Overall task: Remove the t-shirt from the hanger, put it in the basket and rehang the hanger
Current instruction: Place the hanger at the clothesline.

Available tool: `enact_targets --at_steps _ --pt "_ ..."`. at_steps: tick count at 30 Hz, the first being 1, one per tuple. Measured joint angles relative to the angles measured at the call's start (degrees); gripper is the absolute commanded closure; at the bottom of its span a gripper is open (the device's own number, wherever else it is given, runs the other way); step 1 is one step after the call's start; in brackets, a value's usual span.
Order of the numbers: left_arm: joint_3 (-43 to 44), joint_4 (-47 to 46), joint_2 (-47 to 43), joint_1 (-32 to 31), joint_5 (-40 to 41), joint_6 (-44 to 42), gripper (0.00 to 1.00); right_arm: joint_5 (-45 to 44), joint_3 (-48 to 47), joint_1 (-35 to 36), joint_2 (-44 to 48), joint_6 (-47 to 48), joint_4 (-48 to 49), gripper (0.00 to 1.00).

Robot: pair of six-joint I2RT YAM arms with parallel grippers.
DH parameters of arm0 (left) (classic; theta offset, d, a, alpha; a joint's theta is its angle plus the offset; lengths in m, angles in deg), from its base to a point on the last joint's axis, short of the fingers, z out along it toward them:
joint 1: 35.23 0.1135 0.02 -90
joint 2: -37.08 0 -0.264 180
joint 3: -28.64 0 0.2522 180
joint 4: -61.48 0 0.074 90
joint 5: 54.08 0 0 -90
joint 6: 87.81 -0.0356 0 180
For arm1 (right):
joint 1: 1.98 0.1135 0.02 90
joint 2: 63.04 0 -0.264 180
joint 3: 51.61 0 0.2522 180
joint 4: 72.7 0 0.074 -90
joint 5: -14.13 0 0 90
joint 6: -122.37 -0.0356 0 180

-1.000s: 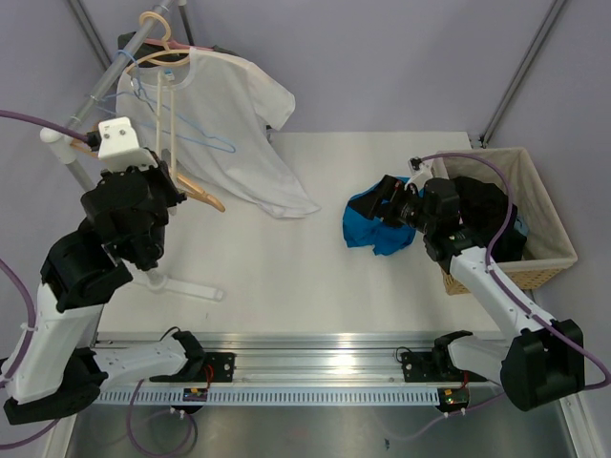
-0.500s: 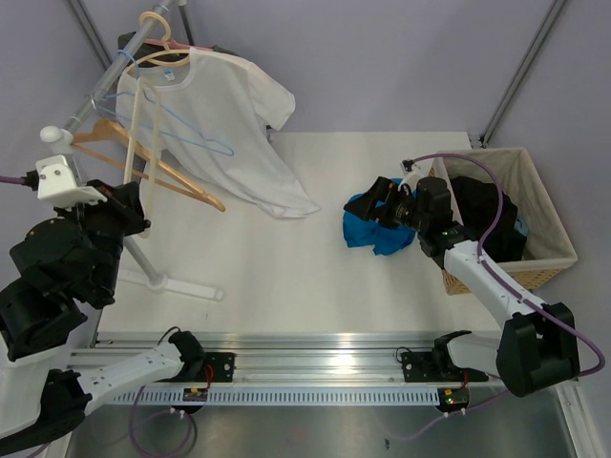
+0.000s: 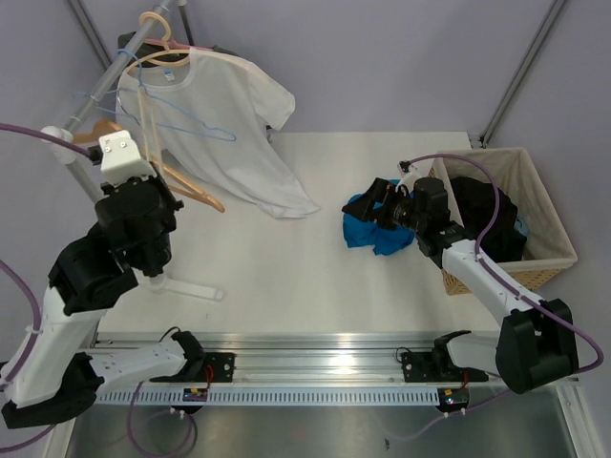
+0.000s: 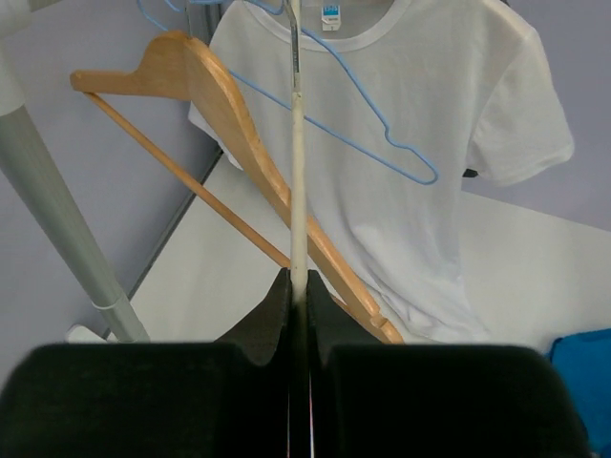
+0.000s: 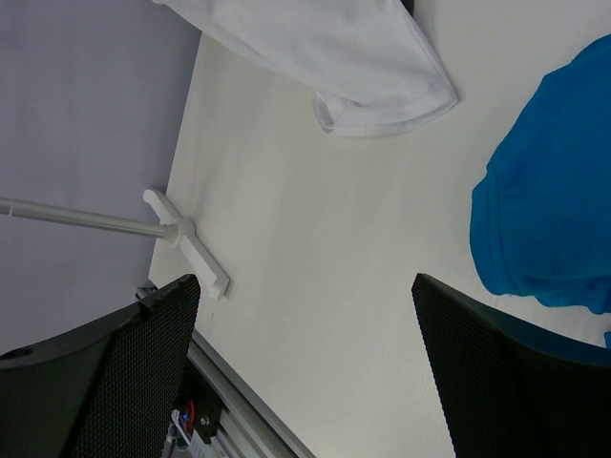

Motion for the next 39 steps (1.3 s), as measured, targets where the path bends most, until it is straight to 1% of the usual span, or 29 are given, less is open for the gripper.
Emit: enact_targets --at_steps 4,8,10,12,18,23,31,36,39 --pt "5.42 0.31 7.43 0.02 5.14 -0.68 1.00 0.00 0.00 0.02 -0.11 0.02 0.00 0.00" --pt "15.63 0.24 17.79 0.35 10.01 -3.08 1.00 0.02 -0.02 0.15 -0.76 0.07 0.00 0.01" --pt "19.93 -0.39 22.01 1.18 11.19 -3.80 1.00 0.04 -0.02 0.26 -1.27 0.24 -0.04 0.00" --pt "22.01 -0.59 24.76 2.56 11.28 -4.15 1.00 0.04 -0.02 0.33 -1.53 0.39 -0.07 0.00" --pt "24.22 -0.59 29.79 8.48 12.41 -4.81 1.00 0.04 -0.13 0.79 -1.84 0.66 -0.15 0.00" --pt "24.48 -0.50 30.84 13.14 12.63 -4.79 1.00 0.04 -0.90 1.01 -1.86 0.90 -0.35 0.01" --pt "25.35 -0.66 33.00 17.49 12.46 -3.43 1.00 0.44 -0.98 1.27 -1.73 0.94 -0.42 0.00" --pt "22.99 -0.76 34.10 22.99 10.01 -1.81 1.00 0.42 -0.98 1.31 -0.44 1.14 -1.27 0.01" --pt "20.81 -0.59 34.38 25.77 6.93 -0.17 1.00 0.26 -0.98 1.62 0.39 1.40 -1.46 0.00"
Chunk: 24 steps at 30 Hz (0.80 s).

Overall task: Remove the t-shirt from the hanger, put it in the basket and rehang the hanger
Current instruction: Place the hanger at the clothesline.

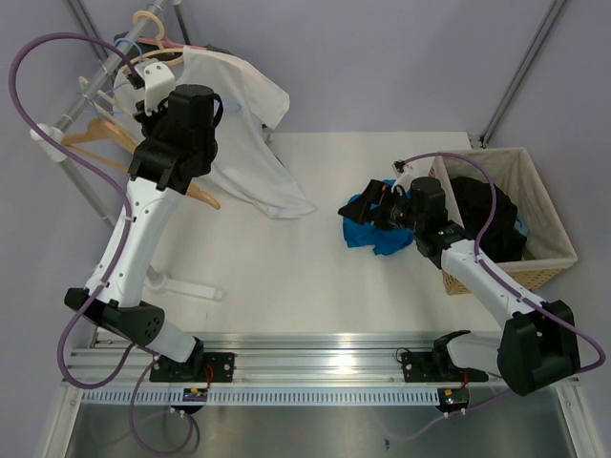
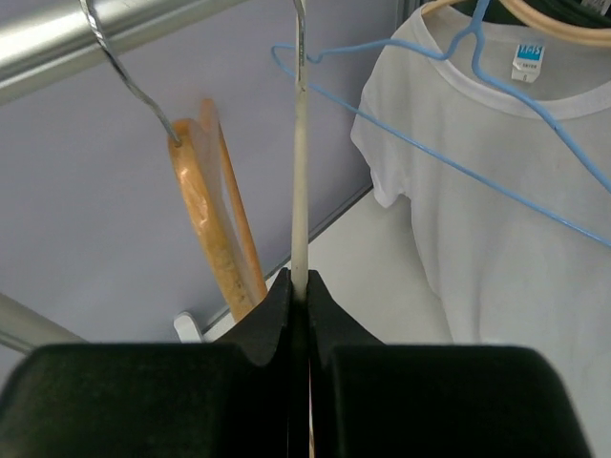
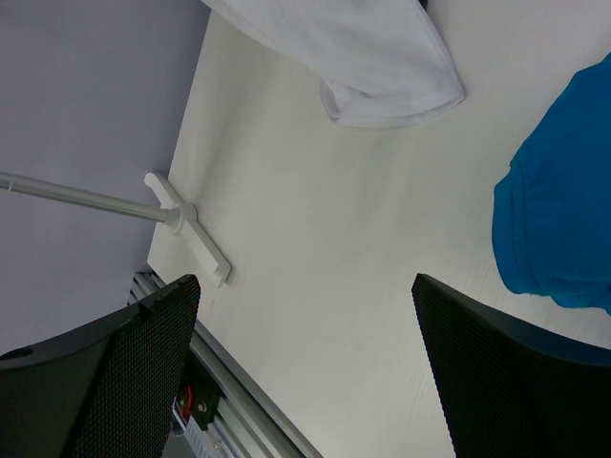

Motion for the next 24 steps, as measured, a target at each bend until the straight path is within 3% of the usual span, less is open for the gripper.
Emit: enact_targets --at_steps 12,15,24 --pt "-2.58 -0.50 2.10 2.32 -4.92 3.15 0.96 -0.04 -0.02 0.46 0.15 0.96 -0.70 0.01" --pt "-2.73 -0.68 2.10 2.45 -6.40 3.58 1.00 -0.04 0.00 0.48 0.17 0.98 -0.87 0.01" --pt "-4.48 -2.01 1.88 2.67 -9.01 4.72 1.00 -0.04 -0.02 0.55 0.17 0.98 -0.87 0.00"
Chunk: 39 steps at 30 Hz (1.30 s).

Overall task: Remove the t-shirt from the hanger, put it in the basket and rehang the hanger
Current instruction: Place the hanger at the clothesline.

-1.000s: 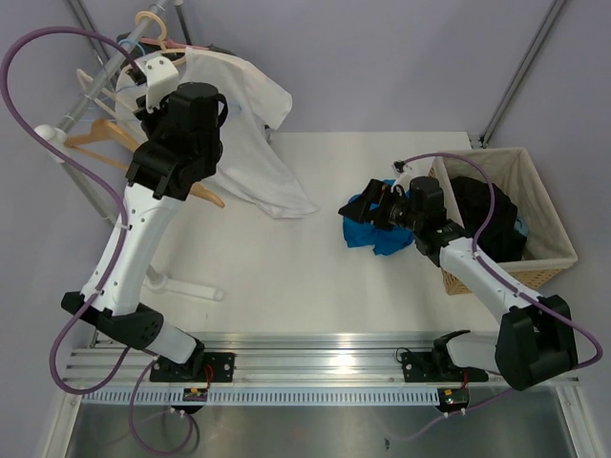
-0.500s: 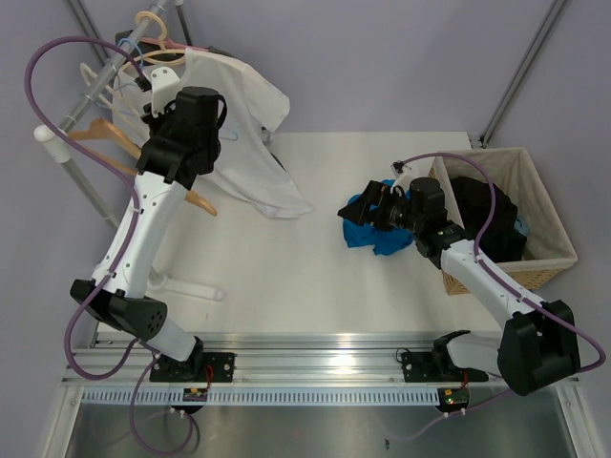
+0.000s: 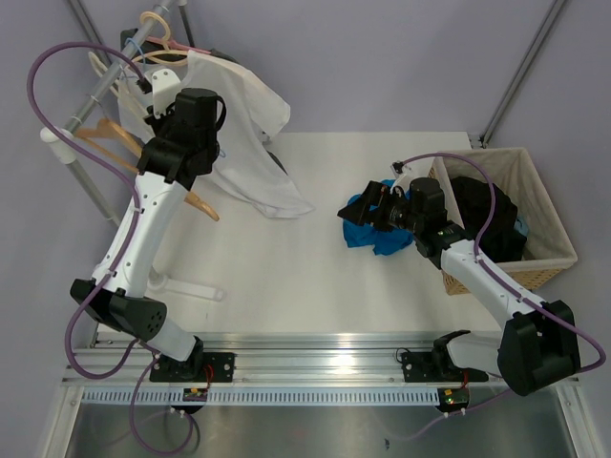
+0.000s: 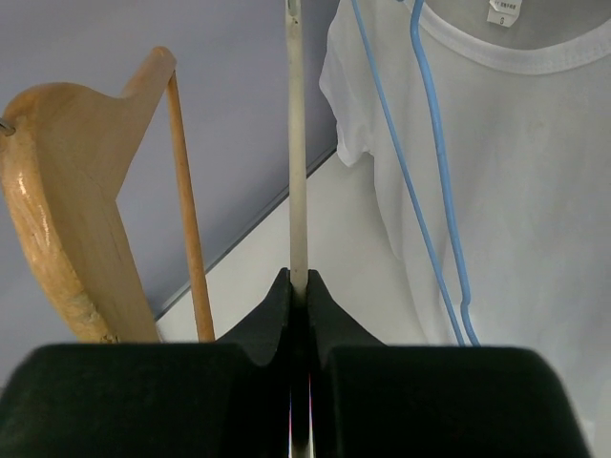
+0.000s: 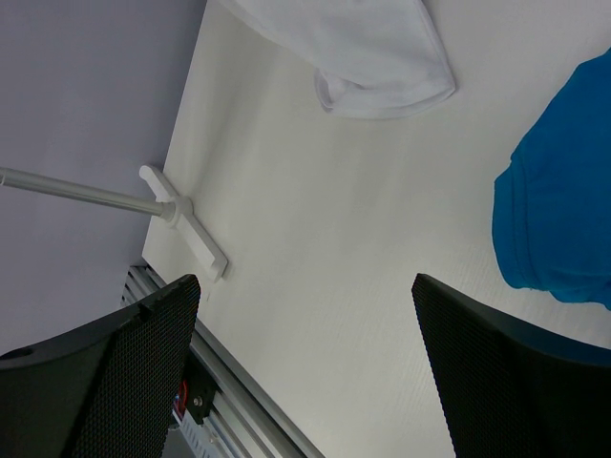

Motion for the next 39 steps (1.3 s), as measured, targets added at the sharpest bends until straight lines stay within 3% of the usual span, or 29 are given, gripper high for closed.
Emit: enact_targets --at_steps 5,7,15,16,18,20,29,34,37,39 --pt "-0.46 -0.66 -0.61 0.09 -1.60 0.42 1.00 -0.42 0.00 0.07 0.00 0.31 -0.09 0.01" --pt "-0.46 -0.79 -0.74 0.09 -2.47 0.55 0.80 -0.44 -0.28 0.07 -0.31 0.50 -0.50 0.00" --pt "-0.37 0.20 -1.07 0.07 -8.35 0.07 0.62 0.20 -1.07 0.07 -0.57 0.50 -0.66 0.00" --pt "-0.37 0.24 -1.25 0.07 -9.22 0.02 0.46 0.20 -1.07 0.07 -0.26 0.50 -0.63 0.00" --pt "-0.35 0.33 -1.97 0.07 -12.04 -0.28 0.28 0.22 -1.07 0.07 0.35 0.50 -0.61 0.00" --pt "-0.31 0.42 -3.43 0.09 -16.59 -0.61 0.02 0.26 -1.07 0.07 0.70 0.50 -0.57 0.00" --pt "2.69 0.52 -12.74 -3.26 -35.89 -3.82 0.01 0.22 -1.07 0.07 0.72 0.52 -0.59 0.00" --pt "3.69 -0.24 -16.09 -9.31 -40.50 -6.78 0.01 0.15 -1.07 0.07 0.72 0.52 -0.63 0.01" --pt "0.90 -2.86 -17.66 -13.60 -42.66 -7.65 0.01 -0.61 -1.07 0.09 0.74 0.50 -0.68 0.01" --pt "-5.51 -7.04 -19.89 -17.20 -44.30 -7.82 0.01 -2.05 -1.05 0.09 0.85 0.50 -0.90 0.00"
